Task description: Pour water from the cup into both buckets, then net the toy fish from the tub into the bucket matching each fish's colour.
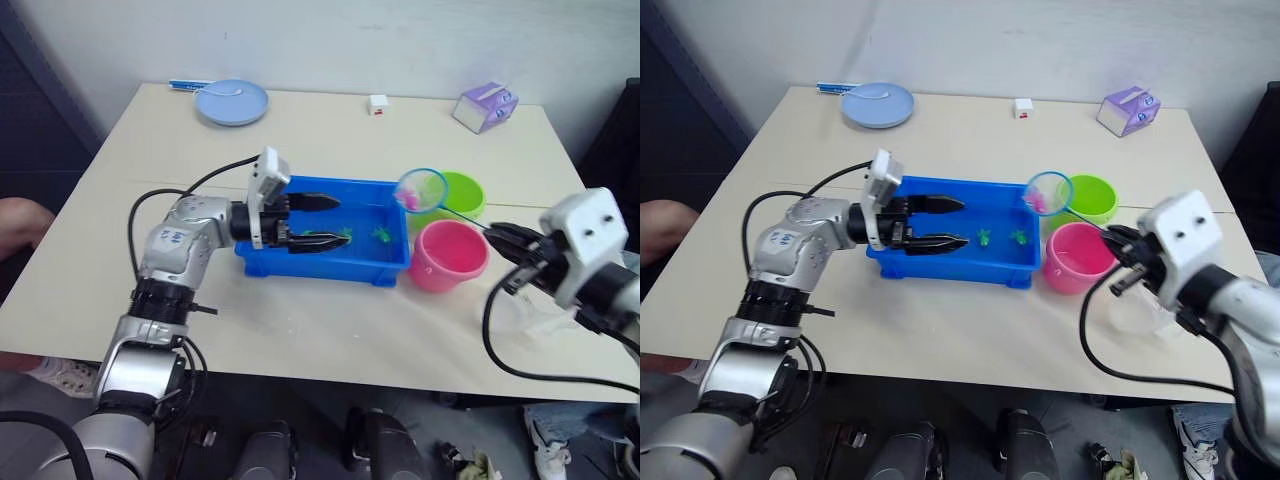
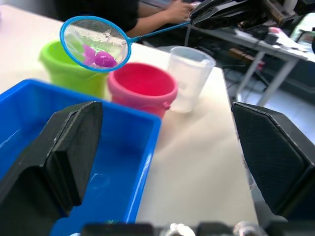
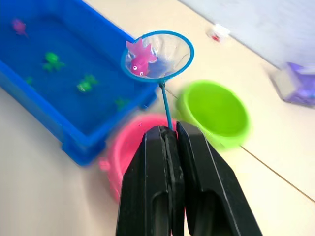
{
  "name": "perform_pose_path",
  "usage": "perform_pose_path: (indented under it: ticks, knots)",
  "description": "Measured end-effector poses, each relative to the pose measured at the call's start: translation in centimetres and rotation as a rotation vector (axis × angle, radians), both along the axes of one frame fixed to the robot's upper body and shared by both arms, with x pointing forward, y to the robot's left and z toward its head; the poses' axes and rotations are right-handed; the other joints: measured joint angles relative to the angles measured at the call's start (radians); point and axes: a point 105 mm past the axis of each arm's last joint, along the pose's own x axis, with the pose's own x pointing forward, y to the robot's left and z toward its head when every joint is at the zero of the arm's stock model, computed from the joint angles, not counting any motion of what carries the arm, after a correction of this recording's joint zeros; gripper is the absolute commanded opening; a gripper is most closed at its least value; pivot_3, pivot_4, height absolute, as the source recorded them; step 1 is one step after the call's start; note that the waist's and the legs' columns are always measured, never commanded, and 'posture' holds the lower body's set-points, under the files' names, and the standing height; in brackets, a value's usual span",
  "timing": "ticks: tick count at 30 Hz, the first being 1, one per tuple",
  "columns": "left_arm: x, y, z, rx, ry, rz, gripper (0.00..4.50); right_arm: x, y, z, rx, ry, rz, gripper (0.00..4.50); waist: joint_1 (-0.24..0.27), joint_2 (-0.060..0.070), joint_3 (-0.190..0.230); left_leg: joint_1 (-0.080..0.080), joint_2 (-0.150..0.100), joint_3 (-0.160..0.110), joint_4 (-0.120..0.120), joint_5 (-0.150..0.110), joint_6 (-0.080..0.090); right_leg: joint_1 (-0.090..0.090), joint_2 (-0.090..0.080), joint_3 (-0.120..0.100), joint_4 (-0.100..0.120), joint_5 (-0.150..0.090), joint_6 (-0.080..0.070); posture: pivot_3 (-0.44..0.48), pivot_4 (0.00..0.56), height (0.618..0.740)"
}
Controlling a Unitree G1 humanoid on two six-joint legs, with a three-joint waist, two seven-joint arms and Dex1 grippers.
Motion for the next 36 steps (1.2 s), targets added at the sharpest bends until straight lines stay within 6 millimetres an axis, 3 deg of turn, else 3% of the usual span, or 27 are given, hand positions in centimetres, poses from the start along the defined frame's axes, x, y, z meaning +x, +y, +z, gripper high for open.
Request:
perform_pose_path:
  ticks: [6,10,11,15,17,20,22,26,30,36]
  knots:
    - [0.2,-1.4,-0.3,0.004,-0.006,-0.063,4.50,-1.8,-1.4,-0.8,-0.209,0.002,-0.069,0.76,-0.001,0.000,0.000,0.002,0.001,0.002,-0.001,0.000,0.000,0.000,0.000,0.002,0.000,0.000,0.000,0.000,0.150,0.739]
    - [0.6,-1.5,-0.6,0.015,-0.006,-0.067,4.50,-2.3,-1.6,-0.3,-0.539,-0.065,-0.040,0.76,0.000,0.000,0.000,0.002,0.000,0.003,-0.001,0.000,0.000,0.000,0.001,0.003,0.001,0.000,0.000,0.000,0.150,0.739]
    - [0.7,-1.5,-0.6,0.018,-0.012,-0.064,4.50,-2.4,-1.6,-0.3,-0.693,-0.087,-0.003,0.76,0.000,0.000,0.000,0.002,0.000,0.003,-0.001,0.000,0.000,0.000,0.001,0.003,0.000,0.000,0.000,0.000,0.150,0.739]
    - [0.7,-1.7,-0.3,0.015,-0.029,-0.071,4.50,-2.4,-2.1,-1.5,-1.056,-0.101,0.122,0.76,0.001,0.000,0.000,0.002,0.000,0.004,-0.001,0.000,0.000,0.001,0.001,0.004,-0.001,0.000,0.001,0.000,0.150,0.739]
    - [0.7,-1.8,-0.3,0.015,-0.036,-0.073,4.50,-2.5,-2.0,-2.0,-1.130,-0.130,0.181,0.76,0.001,0.000,0.000,0.002,0.001,0.003,-0.001,0.000,0.000,0.001,0.001,0.004,-0.001,0.000,0.001,0.000,0.150,0.739]
    - [0.7,-1.8,-0.3,0.018,-0.039,-0.069,4.50,-2.4,-2.8,-1.4,-1.188,-0.169,0.164,0.76,0.000,0.000,0.000,0.002,0.001,0.004,0.000,0.000,0.000,0.001,0.001,0.004,-0.001,0.000,0.001,0.000,0.150,0.739]
    - [1.0,-1.7,-0.5,0.019,-0.033,-0.060,4.50,-2.0,-3.9,0.2,-1.233,-0.223,0.109,0.76,-0.002,0.000,0.000,0.003,0.001,0.004,0.000,0.000,0.000,0.001,0.001,0.004,0.000,0.000,0.001,0.000,0.150,0.739]
    - [1.1,-1.6,-0.4,0.019,-0.042,-0.053,4.50,-2.3,-1.4,-1.6,-1.248,-0.249,0.293,0.76,-0.002,0.000,0.000,0.003,0.003,0.004,-0.001,0.000,-0.001,0.001,0.001,0.005,-0.001,0.000,0.001,0.000,0.150,0.739]
    - [1.2,-1.4,-0.3,0.016,-0.044,-0.045,4.50,-1.5,-2.8,-0.3,-1.232,-0.281,0.195,0.76,-0.001,0.000,0.000,0.003,0.001,0.004,0.001,0.000,0.000,0.002,0.001,0.004,-0.001,0.000,0.002,0.000,0.150,0.739]
    - [1.7,-0.3,-0.3,0.040,-0.059,0.000,4.50,-0.2,-2.6,1.8,-0.966,-0.370,0.077,0.76,-0.006,0.000,0.000,0.003,0.002,0.004,0.000,0.000,0.000,0.002,0.001,0.004,0.000,0.000,0.001,0.000,0.150,0.739]
